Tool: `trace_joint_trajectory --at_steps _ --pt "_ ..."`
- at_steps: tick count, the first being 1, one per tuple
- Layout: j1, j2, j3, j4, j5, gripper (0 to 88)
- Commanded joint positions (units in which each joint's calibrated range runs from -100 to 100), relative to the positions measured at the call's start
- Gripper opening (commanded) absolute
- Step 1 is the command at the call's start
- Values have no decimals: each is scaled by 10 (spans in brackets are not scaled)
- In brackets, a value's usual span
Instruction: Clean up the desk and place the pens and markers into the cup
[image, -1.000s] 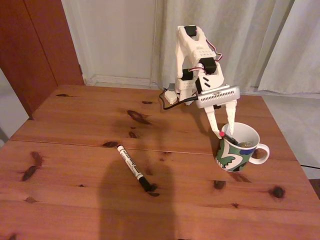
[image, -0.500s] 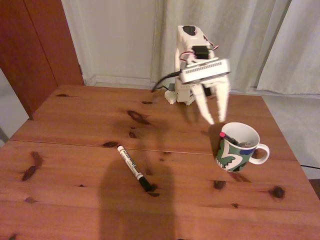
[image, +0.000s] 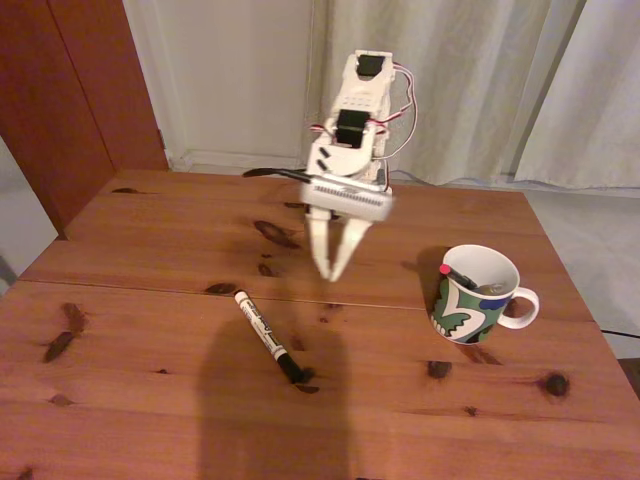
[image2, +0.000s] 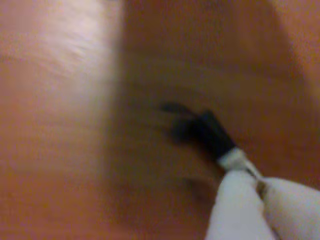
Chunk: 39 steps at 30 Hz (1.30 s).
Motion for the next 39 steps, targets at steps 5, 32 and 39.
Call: trace_joint_trajectory --at_steps 5,32,39 --pt "50 73 -74 4 83 8" --pt "132 192 -148 39 222 8" --pt "137 193 -252 232 219 8"
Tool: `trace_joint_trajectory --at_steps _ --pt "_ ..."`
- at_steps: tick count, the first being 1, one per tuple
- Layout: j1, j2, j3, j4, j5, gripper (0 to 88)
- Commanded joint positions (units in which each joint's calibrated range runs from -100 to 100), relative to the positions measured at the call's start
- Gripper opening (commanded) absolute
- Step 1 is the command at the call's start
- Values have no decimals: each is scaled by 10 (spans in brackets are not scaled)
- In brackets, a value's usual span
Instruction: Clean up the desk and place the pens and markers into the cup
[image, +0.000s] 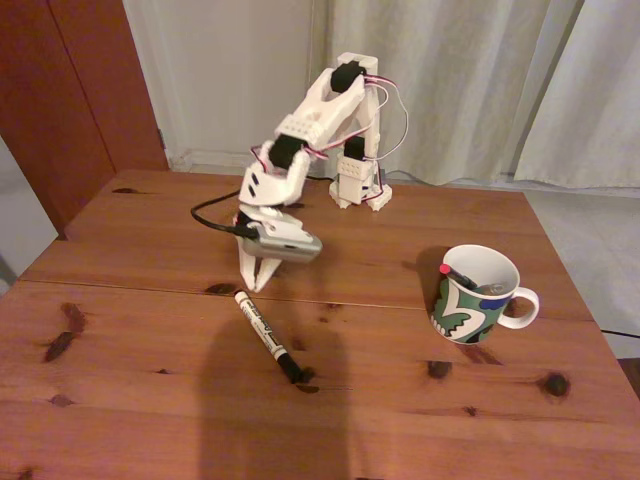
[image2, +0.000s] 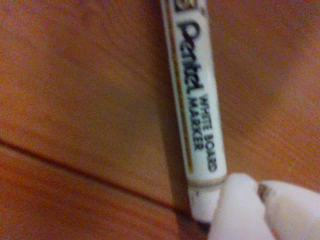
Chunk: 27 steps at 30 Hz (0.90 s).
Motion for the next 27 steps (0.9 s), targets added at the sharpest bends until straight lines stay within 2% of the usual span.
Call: trace_joint_trajectory --at_steps 1,6,16,27 --pt "0 -3 -81 102 -1 8" --pt "0 31 -137 171 -2 8" --pt "8 134 -239 171 -35 8" --pt "-15 140 -253 167 -67 8"
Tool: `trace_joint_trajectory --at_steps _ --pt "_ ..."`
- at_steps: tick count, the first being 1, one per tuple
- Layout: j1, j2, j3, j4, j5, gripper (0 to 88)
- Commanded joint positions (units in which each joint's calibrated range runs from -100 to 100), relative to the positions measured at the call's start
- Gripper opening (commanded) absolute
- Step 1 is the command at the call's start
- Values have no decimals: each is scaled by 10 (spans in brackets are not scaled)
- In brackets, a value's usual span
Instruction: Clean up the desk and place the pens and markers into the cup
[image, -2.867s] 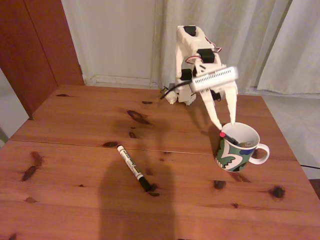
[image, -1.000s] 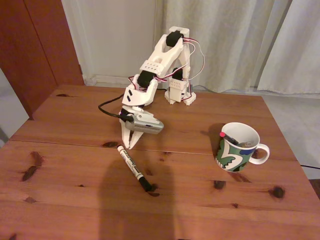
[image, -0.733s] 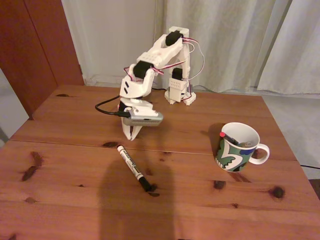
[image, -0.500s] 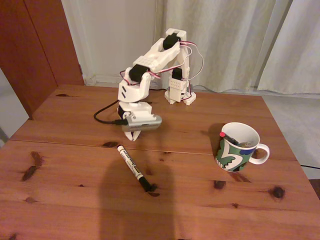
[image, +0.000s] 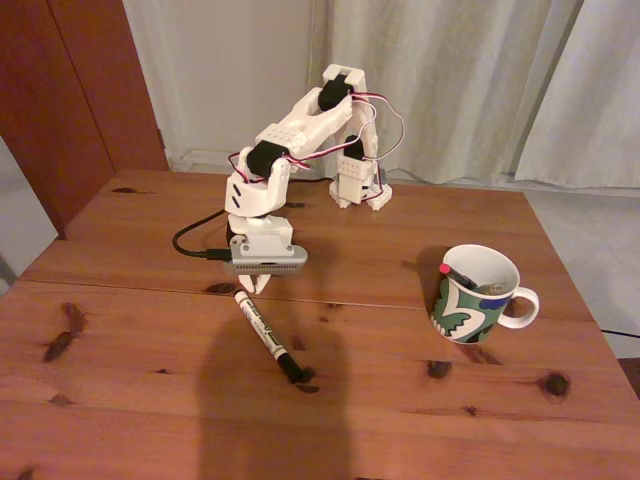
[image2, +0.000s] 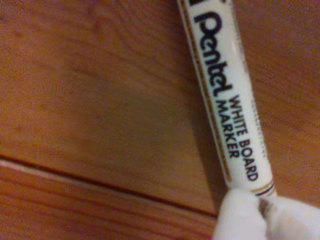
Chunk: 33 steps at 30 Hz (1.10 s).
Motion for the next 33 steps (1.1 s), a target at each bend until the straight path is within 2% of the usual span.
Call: trace_joint_trajectory --at_steps 1,13,27,31,33 --pt "-22 -6 -38 -4 -16 8" --pt "-56 -3 -54 -6 -62 8" --pt "-11 -3 -54 -6 -63 8" --pt "-13 -3 -54 -5 -51 8" --pt "-14 -3 -54 3 -13 8"
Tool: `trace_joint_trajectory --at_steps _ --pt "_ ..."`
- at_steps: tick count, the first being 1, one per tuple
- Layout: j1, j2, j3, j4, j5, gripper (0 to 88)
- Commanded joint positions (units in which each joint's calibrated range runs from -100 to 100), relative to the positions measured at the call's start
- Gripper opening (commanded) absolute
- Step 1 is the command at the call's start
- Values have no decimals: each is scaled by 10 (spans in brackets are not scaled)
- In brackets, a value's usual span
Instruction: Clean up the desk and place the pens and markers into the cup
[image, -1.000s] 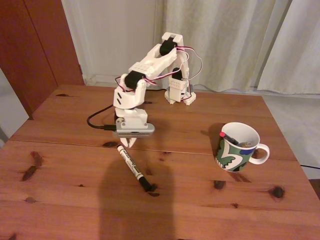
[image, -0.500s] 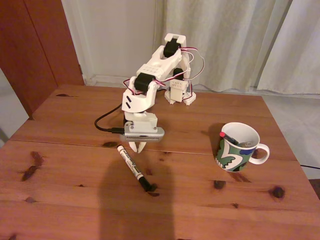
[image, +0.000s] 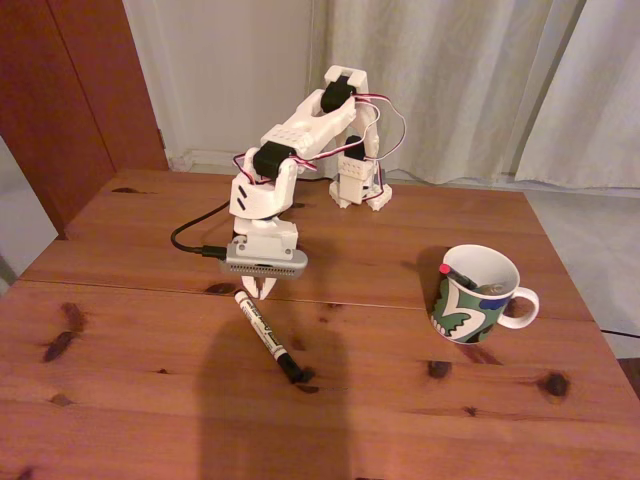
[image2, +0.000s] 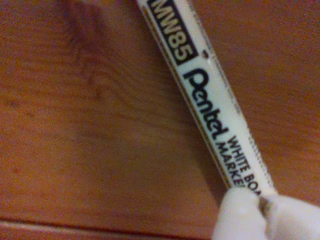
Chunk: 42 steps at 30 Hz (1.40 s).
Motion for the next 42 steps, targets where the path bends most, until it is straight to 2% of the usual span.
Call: trace_joint_trajectory --at_steps 1,4,9,25,37,42 --pt "-1 -11 -30 5 55 8" --pt "-2 -11 -35 24 92 8" --pt "-4 -11 -35 20 115 8" --pt "-19 90 -178 22 93 8" --pt "-19 96 -179 26 84 20" --pt "-19 96 -179 26 82 113"
